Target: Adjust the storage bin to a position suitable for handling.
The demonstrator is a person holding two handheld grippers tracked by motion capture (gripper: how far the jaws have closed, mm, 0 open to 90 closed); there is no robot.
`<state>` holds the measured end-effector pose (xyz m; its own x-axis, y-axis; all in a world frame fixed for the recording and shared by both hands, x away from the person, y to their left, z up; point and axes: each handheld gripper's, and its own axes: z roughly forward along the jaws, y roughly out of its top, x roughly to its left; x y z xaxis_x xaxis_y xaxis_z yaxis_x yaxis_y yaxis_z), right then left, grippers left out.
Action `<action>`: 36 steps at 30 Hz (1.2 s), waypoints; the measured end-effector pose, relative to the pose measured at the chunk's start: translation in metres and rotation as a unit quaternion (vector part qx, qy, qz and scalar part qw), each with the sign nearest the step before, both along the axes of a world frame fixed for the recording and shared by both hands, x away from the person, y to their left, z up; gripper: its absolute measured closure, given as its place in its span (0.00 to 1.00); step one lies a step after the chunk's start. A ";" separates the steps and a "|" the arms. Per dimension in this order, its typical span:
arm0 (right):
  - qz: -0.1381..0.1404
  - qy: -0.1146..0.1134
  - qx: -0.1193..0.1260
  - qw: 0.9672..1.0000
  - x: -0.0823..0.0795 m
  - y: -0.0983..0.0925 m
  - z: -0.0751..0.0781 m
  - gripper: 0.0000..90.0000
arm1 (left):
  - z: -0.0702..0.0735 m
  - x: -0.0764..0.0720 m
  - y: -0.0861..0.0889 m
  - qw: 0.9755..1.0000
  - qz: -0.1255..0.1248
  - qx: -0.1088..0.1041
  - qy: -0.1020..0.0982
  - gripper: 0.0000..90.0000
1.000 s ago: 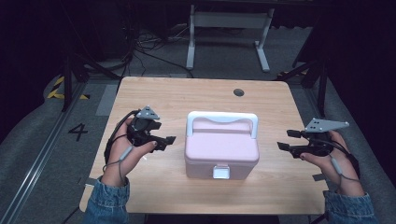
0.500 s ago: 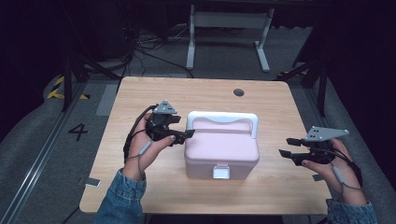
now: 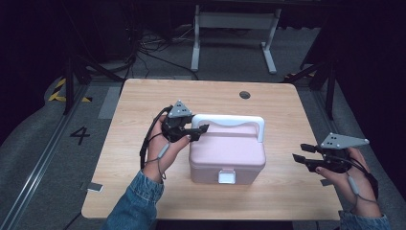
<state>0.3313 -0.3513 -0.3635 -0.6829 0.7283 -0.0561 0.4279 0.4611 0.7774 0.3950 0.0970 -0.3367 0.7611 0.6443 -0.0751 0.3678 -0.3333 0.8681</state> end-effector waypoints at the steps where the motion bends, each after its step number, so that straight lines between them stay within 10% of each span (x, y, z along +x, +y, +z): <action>1: -0.001 0.001 0.006 1.000 -0.001 0.000 0.001 0.56 | 0.001 -0.001 -0.001 1.000 0.003 -0.001 -0.007 0.58; 19: -0.003 0.000 0.014 1.000 -0.001 0.001 0.001 0.56 | 0.018 -0.013 -0.001 0.998 0.000 0.031 -0.055 0.70; 36: 0.021 -0.003 0.061 0.998 -0.005 0.004 0.008 0.59 | 0.036 0.009 0.003 0.999 -0.006 0.018 -0.041 0.71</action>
<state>0.3261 -0.3471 -0.3555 -0.7135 0.7001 0.0274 0.4052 0.3805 0.8313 0.4040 0.1001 -0.3004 0.7711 0.6366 0.0117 0.2915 -0.3692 0.8825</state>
